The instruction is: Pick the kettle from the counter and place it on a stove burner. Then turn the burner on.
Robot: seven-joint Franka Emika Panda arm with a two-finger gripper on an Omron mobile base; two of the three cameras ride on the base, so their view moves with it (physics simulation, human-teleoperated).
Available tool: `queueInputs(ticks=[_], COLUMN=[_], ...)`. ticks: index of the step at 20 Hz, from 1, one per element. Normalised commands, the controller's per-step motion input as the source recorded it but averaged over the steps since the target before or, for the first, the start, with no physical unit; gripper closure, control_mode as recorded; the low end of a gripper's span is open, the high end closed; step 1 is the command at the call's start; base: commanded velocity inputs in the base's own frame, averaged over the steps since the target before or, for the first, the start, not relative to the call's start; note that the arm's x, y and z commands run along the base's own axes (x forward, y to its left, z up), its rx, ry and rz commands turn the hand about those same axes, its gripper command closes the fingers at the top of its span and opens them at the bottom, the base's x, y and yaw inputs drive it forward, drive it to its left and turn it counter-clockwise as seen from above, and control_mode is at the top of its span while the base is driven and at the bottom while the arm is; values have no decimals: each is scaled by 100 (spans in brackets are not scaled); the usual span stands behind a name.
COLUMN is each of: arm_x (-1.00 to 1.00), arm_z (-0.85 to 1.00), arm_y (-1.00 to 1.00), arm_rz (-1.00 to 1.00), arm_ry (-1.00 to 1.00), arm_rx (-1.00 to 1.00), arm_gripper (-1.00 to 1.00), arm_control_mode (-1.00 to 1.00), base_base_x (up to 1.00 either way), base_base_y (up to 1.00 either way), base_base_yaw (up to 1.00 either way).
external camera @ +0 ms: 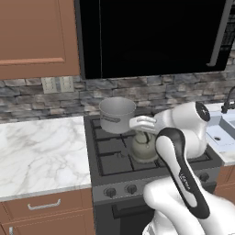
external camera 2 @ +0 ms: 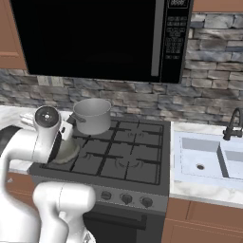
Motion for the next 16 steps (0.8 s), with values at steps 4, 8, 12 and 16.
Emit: queueInputs(ticks=[4, 8, 12, 16], arm_x=[-16, -11, -7, 0], arm_z=[0, 0, -1, 0], arm_y=[-67, -70, -67, -56], arm_rz=[-13, -12, -11, -5], arm_ry=[0, 0, 0, -2], arm_rx=[0, 0, 0, 0], arm_gripper=[100, 100, 100, 100], arm_control_mode=[-100, -100, -100, -100], base_base_x=[0, 0, 0, 0], base_base_y=[0, 0, 0, 0], base_base_yaw=[0, 0, 0, 0])
